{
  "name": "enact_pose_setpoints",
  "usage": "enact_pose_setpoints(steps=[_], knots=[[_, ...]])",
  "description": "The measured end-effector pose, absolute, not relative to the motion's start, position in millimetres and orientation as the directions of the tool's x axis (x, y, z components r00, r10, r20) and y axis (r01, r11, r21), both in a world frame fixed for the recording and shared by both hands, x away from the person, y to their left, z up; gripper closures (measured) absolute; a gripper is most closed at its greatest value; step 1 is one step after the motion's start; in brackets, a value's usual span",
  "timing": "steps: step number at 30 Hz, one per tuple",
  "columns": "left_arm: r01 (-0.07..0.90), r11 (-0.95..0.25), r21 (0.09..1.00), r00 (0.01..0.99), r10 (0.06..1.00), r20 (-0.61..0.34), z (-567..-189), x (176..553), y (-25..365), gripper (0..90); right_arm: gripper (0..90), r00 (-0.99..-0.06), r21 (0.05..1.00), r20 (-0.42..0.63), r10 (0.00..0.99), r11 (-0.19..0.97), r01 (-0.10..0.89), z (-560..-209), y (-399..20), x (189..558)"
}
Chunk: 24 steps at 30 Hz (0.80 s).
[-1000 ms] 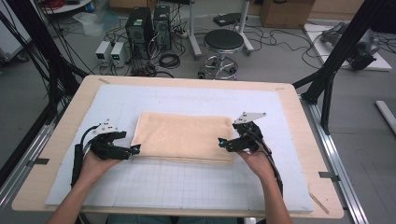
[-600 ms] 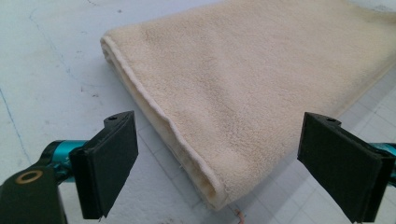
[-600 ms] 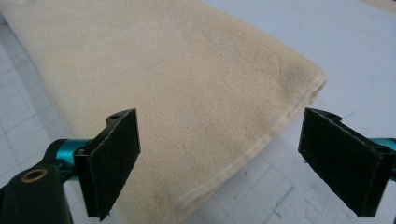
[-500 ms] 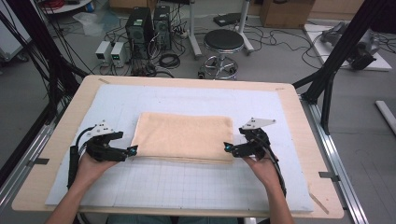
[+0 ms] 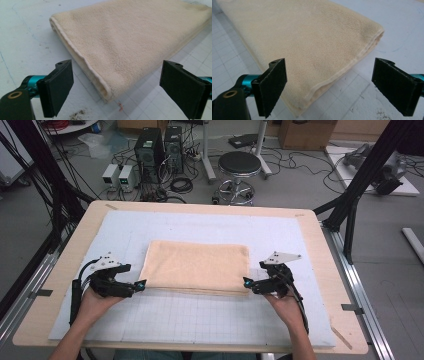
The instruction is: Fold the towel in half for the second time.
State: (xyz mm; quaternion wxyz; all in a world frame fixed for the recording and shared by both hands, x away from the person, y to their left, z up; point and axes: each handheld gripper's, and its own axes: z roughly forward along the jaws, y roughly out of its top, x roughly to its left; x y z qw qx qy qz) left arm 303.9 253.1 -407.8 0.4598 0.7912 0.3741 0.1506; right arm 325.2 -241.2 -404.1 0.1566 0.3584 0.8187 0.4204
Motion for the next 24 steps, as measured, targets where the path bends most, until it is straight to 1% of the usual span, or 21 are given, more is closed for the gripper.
enact_pose_setpoints(steps=[16, 24], knots=[[0.455, -0.293, 0.841, 0.678, 0.726, -0.114, -408.7, 291.5, 260.4, 10.2, 11.9, -0.694, 0.809, 0.059, 0.718, 0.373, 0.454, -407.5, -251.1, 306.4], [0.458, -0.293, 0.839, 0.678, 0.726, -0.117, -408.8, 284.9, 265.9, 10.0, 11.8, -0.696, 0.823, 0.058, 0.716, 0.361, 0.439, -406.8, -256.1, 297.0]])
